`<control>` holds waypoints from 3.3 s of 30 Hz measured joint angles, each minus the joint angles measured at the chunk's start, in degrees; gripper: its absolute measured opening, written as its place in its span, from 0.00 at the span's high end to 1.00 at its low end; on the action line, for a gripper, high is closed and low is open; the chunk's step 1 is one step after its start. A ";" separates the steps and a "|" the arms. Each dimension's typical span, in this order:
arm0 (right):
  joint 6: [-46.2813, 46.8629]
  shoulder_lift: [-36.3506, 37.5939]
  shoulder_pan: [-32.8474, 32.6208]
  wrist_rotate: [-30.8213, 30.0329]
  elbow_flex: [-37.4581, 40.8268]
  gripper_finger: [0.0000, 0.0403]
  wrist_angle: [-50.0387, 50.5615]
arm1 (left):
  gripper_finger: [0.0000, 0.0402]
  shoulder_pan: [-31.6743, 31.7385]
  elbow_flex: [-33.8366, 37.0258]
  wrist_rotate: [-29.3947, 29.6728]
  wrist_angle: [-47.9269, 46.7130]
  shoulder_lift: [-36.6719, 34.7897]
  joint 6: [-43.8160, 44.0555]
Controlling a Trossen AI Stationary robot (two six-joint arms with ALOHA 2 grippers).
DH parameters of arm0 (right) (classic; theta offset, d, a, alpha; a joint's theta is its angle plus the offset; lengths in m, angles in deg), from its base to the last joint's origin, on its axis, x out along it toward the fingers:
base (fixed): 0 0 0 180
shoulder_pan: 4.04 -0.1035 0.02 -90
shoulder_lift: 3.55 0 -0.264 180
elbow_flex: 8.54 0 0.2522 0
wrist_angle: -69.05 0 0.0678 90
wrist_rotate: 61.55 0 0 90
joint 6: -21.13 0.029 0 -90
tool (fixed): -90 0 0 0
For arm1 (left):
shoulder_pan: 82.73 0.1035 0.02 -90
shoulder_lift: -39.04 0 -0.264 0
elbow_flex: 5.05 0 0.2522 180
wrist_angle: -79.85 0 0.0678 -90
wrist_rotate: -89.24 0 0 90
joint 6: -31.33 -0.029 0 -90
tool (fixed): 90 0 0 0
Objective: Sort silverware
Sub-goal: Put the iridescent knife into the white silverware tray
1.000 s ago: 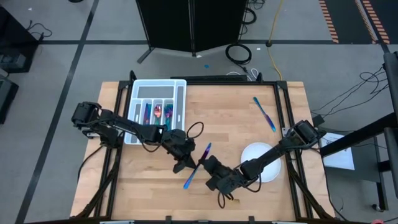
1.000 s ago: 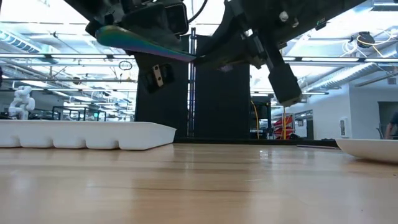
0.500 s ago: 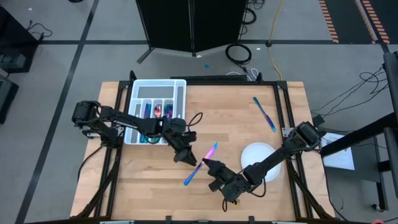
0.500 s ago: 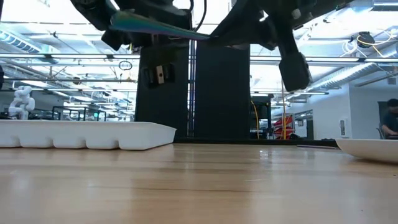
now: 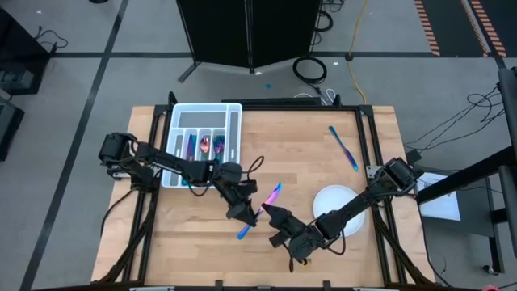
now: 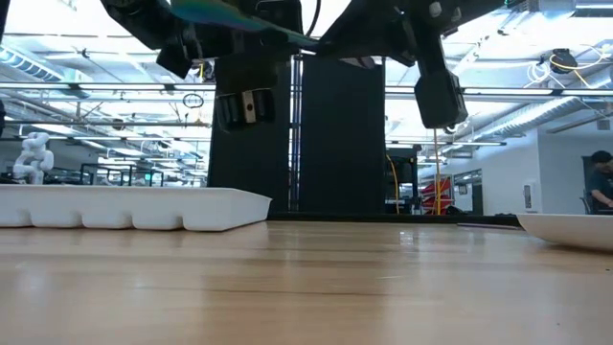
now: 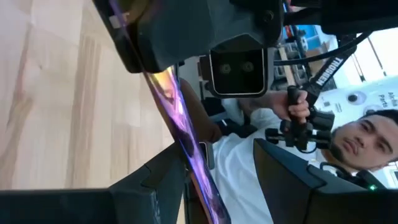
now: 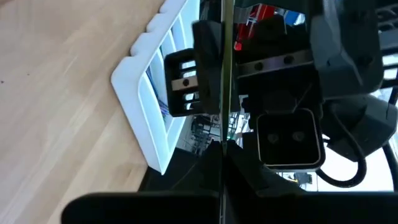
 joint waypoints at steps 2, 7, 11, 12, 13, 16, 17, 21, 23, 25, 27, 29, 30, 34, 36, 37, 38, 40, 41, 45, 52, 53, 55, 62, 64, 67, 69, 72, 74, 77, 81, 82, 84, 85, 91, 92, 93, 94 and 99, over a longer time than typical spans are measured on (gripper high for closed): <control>0.24 0.00 0.07 -0.11 0.00 1.00 0.09 | 0.53 -0.37 0.00 -0.03 0.23 0.00 -0.04; 0.47 0.00 0.13 0.01 0.00 1.00 0.21 | 0.53 -0.71 0.00 0.18 0.22 0.00 -0.47; 0.63 0.00 0.22 -0.01 0.00 1.00 0.23 | 0.57 -0.80 0.00 1.24 0.14 0.00 -1.41; 0.63 0.00 0.22 0.00 0.00 1.00 0.23 | 0.59 -0.80 0.00 1.76 0.01 0.00 -1.51; 0.64 0.00 0.22 -0.01 0.00 1.00 0.25 | 0.61 -0.80 0.00 2.51 -0.04 0.00 -1.53; 1.23 0.00 0.22 -0.11 0.00 1.00 0.23 | 0.71 -0.82 0.00 4.25 -0.09 0.00 -2.01; 1.89 0.00 0.22 -0.12 0.00 1.00 0.21 | 0.76 -0.81 0.00 4.48 -0.12 0.00 -2.65; 4.61 0.09 0.22 -0.54 0.00 0.99 0.23 | 0.95 -0.80 0.13 5.84 -0.85 0.15 -4.55; 4.57 0.11 0.28 -0.69 0.00 0.98 0.41 | 0.96 -0.73 0.15 6.02 -1.17 0.22 -5.28; 3.54 0.11 0.29 -0.41 0.00 0.94 0.12 | 0.96 -0.77 0.14 6.33 -1.28 0.22 -6.04; 2.34 0.11 0.28 0.06 -0.02 0.89 -0.07 | 0.97 -0.79 0.13 6.71 -1.86 0.22 -6.91; 0.67 0.07 0.30 0.29 -0.02 0.83 0.13 | 0.97 -0.78 0.13 7.65 -2.04 0.22 -7.33; 0.13 0.07 0.32 0.34 -0.02 0.80 0.23 | 0.97 -0.80 0.13 8.04 -2.07 0.22 -7.37; 0.68 -0.06 0.33 0.43 0.02 0.67 0.35 | 0.97 -0.56 0.02 10.73 -1.13 0.15 -5.79; 0.75 -0.07 0.10 -0.33 0.02 0.61 0.36 | 0.97 0.06 -0.04 11.49 0.76 0.10 -4.47; 0.79 -0.07 -0.07 -1.28 0.02 0.58 0.36 | 0.97 0.53 -0.14 11.77 0.96 -0.14 -4.11; 0.85 -0.07 -0.13 -2.46 0.02 0.56 0.33 | 0.97 1.08 -0.15 12.17 0.35 -0.55 -3.70; 1.79 -0.07 -0.15 -5.21 0.04 0.53 0.30 | 0.97 2.59 -0.15 12.21 -1.42 -0.98 -3.59; 2.37 -0.07 -0.17 -6.61 0.04 0.53 0.25 | 0.97 3.49 -0.15 12.34 -3.23 -1.36 -3.60; 4.66 -0.07 -0.15 -8.26 0.04 0.52 0.71 | 0.97 7.55 -0.09 14.71 -9.76 -3.95 -3.63; 8.81 -0.07 0.21 -11.12 0.07 0.54 2.55 | 0.97 14.41 -0.10 19.62 -29.50 -11.53 -7.68; 9.43 -0.07 0.39 -11.09 0.07 0.54 2.58 | 0.97 15.35 -0.11 19.83 -32.57 -12.68 -8.32; 11.34 -0.07 0.89 -10.78 0.07 0.54 3.16 | 0.97 16.94 0.43 20.40 -37.68 -14.80 -9.40; 21.11 -0.07 2.71 -10.70 0.07 0.54 10.34 | 0.97 20.88 0.45 26.02 -55.06 -22.39 -12.39; 24.88 -0.05 3.04 -10.72 0.07 0.54 13.64 | 0.97 21.90 0.48 27.31 -59.97 -24.56 -12.48; 29.52 -0.04 3.57 -10.61 0.07 0.54 18.05 | 0.97 23.82 0.48 29.35 -68.23 -28.05 -12.11; 32.54 -0.04 3.93 -10.58 0.07 0.54 20.90 | 0.97 25.38 0.48 31.01 -71.74 -30.38 -11.63; 37.08 -0.04 4.39 -10.52 0.07 0.54 25.37 | 0.97 27.83 0.49 32.88 -78.16 -33.66 -11.37; 40.00 -0.04 4.57 -10.33 0.07 0.54 28.33 | 0.97 29.81 1.38 32.96 -79.62 -35.76 -11.06; 44.48 -0.04 4.98 -10.19 0.07 0.54 32.72 | 0.97 32.65 5.14 31.04 -79.72 -39.01 -10.52; 50.05 -0.04 5.86 -8.70 0.07 0.54 37.67 | 0.97 36.43 11.39 27.51 -79.11 -41.01 -10.34; 51.25 -0.04 6.09 -7.74 0.07 0.54 38.56 | 0.97 37.36 12.70 26.99 -78.90 -41.29 -10.57; 53.45 -0.04 6.70 -6.49 0.07 0.54 39.87 | 0.97 39.58 14.76 26.15 -78.03 -41.36 -11.10; 54.20 -0.04 7.05 -5.59 0.07 0.54 40.38 | 0.97 40.70 15.45 25.82 -77.40 -41.31 -11.78; 57.61 0.00 8.39 -3.94 0.07 0.54 41.84 | 0.97 46.10 18.78 24.68 -76.98 -41.38 -11.06; 57.71 0.00 8.38 -3.61 0.06 0.54 42.08 | 0.97 46.77 19.16 24.51 -76.61 -41.35 -10.68; 57.70 0.00 8.37 -3.01 0.06 0.54 42.23 | 0.97 47.41 19.40 24.29 -76.19 -41.35 -10.63; 57.72 0.00 8.37 -2.68 0.05 0.54 42.26 | 0.97 47.89 19.60 24.18 -75.89 -41.35 -10.57; 57.90 0.00 8.37 -2.65 0.06 0.54 42.44 | 0.95 48.77 20.37 23.68 -74.25 -41.31 -7.83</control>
